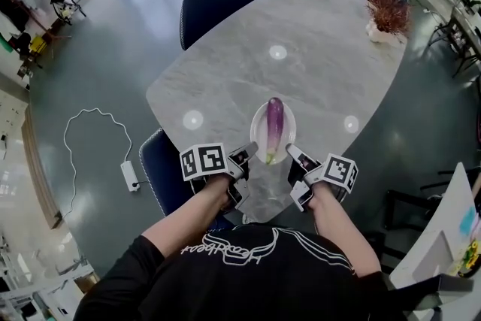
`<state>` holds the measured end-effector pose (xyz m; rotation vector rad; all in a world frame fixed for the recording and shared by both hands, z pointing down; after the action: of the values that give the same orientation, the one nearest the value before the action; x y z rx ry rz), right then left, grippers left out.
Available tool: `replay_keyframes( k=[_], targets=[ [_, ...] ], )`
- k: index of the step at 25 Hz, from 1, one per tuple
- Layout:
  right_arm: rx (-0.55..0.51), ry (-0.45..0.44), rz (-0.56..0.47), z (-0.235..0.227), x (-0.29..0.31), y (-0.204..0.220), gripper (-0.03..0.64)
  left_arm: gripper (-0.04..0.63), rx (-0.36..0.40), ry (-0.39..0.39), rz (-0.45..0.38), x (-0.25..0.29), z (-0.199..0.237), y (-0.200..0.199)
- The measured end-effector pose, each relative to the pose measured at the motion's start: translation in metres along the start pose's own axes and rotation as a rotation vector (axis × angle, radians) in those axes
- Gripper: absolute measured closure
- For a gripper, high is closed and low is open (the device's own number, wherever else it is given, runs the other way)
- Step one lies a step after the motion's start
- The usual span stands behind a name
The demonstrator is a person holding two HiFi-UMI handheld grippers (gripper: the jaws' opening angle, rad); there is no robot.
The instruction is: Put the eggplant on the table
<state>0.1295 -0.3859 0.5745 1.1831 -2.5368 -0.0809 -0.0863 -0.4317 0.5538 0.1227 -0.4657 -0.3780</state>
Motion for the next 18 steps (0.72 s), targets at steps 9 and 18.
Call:
replay_keyframes(
  k=[9,18],
  targets=[
    [0.02,0.074,0.023,-0.019,0.031,-0.013,0.597,0.575,-0.032,-0.048,0.011,0.024,0.027,-0.02],
    [0.052,0.139,0.04,-0.038,0.04,-0.011,0.597,0.575,-0.085,-0.073,0.04,0.036,0.048,-0.017]
  ],
)
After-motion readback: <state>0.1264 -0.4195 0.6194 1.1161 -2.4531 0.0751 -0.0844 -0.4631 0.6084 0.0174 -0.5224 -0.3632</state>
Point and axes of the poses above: the fingertips, and each gripper's own axes: x forward along the fingers, z to its left, y out of its underside, the point moved 8 cm from there along -x, backward along the fingers, and after that the axes turned 1 degree about -y, right-handed, at the moved point
